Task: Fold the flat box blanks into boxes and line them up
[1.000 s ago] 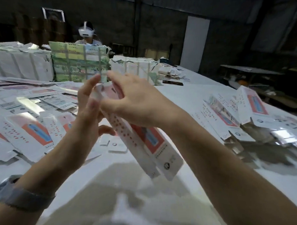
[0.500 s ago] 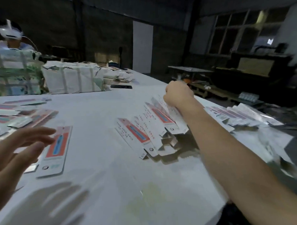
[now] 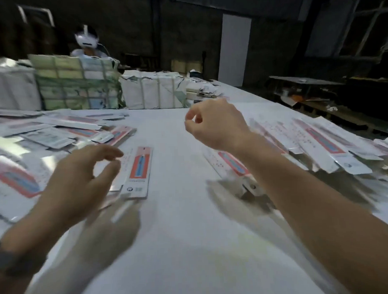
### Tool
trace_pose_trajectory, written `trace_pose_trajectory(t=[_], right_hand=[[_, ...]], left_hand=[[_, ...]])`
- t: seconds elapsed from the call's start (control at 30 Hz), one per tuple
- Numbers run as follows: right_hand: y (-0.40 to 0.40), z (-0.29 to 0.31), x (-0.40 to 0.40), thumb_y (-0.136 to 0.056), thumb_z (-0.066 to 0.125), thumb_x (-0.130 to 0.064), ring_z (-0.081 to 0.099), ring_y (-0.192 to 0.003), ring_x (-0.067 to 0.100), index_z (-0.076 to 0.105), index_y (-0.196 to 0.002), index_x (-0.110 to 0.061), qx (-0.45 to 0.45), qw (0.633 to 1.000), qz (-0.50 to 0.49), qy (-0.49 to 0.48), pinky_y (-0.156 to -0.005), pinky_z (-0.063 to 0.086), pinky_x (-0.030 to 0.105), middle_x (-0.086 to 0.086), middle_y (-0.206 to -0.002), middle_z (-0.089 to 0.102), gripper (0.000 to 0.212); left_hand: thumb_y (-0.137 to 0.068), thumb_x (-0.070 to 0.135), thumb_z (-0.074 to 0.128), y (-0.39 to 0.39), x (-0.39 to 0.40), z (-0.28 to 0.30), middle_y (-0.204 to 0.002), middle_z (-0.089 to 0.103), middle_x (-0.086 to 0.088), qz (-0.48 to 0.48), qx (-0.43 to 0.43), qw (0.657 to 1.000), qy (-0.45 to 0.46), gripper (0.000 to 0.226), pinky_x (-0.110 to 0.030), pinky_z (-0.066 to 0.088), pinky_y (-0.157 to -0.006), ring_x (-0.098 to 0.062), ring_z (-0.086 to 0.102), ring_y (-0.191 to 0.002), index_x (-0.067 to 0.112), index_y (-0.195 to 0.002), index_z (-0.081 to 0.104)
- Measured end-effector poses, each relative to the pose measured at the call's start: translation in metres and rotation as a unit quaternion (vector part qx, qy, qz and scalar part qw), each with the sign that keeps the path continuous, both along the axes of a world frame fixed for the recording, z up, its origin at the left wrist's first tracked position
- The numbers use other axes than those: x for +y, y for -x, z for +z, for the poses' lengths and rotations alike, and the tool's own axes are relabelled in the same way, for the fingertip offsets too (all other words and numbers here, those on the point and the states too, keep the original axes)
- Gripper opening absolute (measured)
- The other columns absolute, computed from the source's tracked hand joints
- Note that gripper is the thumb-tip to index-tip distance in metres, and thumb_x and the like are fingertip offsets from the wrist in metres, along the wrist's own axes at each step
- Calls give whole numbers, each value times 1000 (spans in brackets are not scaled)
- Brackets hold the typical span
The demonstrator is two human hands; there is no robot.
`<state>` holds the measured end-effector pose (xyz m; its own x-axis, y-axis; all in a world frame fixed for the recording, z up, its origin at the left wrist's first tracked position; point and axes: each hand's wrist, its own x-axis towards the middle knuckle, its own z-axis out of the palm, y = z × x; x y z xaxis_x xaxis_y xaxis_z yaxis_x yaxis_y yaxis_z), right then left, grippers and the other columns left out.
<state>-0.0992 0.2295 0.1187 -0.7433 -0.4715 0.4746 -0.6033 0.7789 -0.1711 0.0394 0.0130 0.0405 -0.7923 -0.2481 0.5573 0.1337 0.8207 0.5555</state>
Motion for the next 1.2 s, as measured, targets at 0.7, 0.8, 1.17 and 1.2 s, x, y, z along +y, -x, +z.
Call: trace_pose_trajectory(t=[0.7, 0.8, 1.17, 1.2], right_hand=[[-54, -37, -107, -87, 55, -32, 63, -83, 22, 70, -85, -32, -56, 979, 191, 51, -70, 54, 36, -7, -86, 71, 15], [-54, -39, -107, -88, 55, -33, 63, -81, 22, 63, -80, -33, -56, 979, 191, 51, -68, 55, 37, -6, -88, 71, 11], [-52, -40, -106, -88, 58, -31, 63, -80, 18, 72, -87, -30, -74, 977, 183, 84, -70, 52, 33, -12, -78, 67, 14], [-51, -39, -105, -88, 59, -31, 63, -79, 17, 73, -90, -30, -81, 974, 184, 101, -72, 53, 33, -14, -74, 64, 13]], left_hand=[[-89, 54, 62, 9, -45, -24, -139, 49, -12, 207, -336, 916, 75, 65, -48, 48, -97, -35, 43, -129, 19, -139, 39], [-82, 37, 73, 10, -40, -22, -141, 46, -8, 191, -299, 933, 67, 66, -43, 52, -87, -32, 50, -120, 20, -137, 43], [-67, 15, 94, -4, -46, 0, -119, 57, 4, 172, -139, 973, -61, 107, -19, 55, -57, -21, 64, -104, 23, -154, 32], [-68, 14, 93, -6, -45, 3, -97, 55, 16, 150, -106, 978, -95, 104, -11, 45, -43, -9, 64, -85, 23, -153, 34]])
